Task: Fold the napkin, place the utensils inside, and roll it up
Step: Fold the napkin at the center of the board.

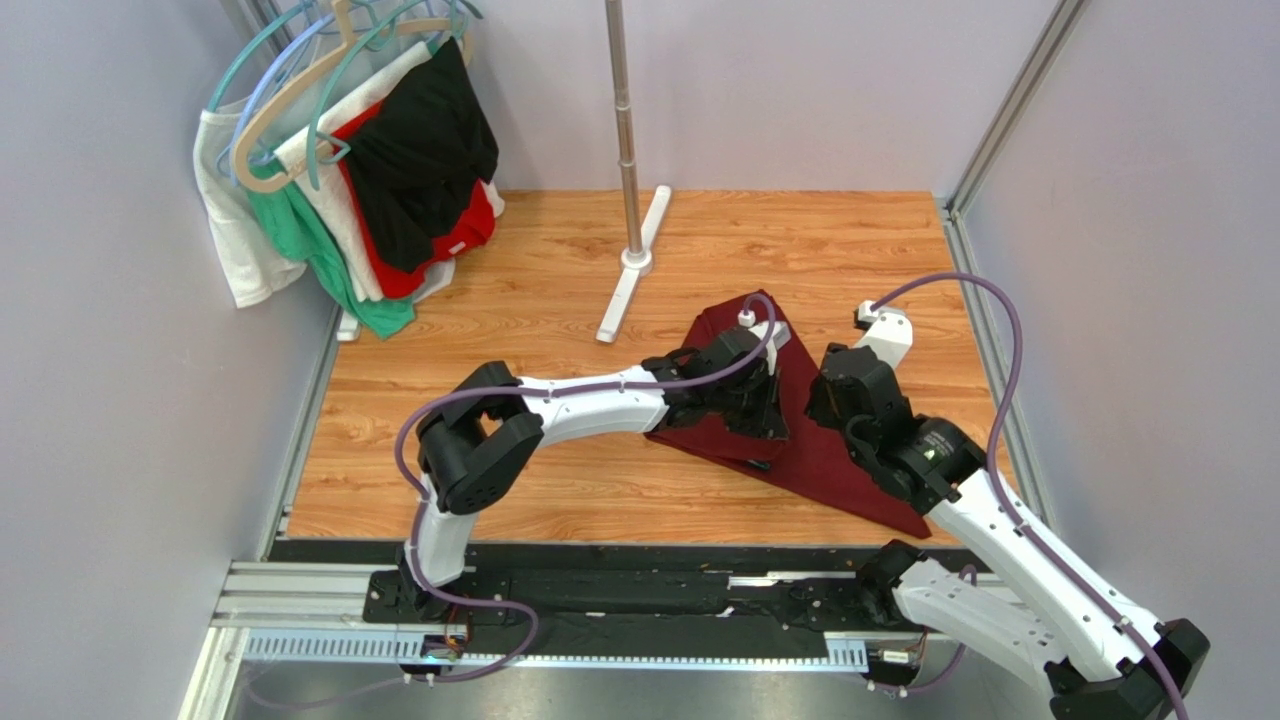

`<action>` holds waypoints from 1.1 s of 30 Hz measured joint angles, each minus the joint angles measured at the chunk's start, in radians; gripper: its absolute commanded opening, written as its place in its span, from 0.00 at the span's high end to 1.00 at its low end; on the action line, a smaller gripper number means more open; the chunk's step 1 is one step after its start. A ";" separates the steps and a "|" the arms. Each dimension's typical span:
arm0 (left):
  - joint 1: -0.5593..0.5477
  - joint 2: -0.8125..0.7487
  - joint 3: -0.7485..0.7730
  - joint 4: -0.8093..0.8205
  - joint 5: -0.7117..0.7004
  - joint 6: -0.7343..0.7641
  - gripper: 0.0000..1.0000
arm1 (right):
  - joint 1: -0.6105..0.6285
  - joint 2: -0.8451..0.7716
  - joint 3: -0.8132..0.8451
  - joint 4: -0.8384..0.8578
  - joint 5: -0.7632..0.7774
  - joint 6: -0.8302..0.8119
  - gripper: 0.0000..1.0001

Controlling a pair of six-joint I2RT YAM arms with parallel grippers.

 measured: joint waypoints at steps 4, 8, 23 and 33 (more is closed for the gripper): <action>-0.005 0.014 0.000 0.001 -0.006 0.000 1.00 | 0.000 -0.004 0.000 0.000 0.000 0.000 0.67; -0.005 0.034 0.000 0.000 -0.010 0.000 1.00 | 0.000 -0.010 0.000 0.000 -0.001 0.002 0.67; -0.006 0.082 0.000 0.006 0.012 0.007 0.23 | 0.000 -0.010 -0.014 -0.004 -0.012 0.015 0.66; 0.006 0.001 0.000 -0.009 0.011 0.046 0.20 | -0.002 -0.014 -0.018 -0.034 -0.011 0.019 0.66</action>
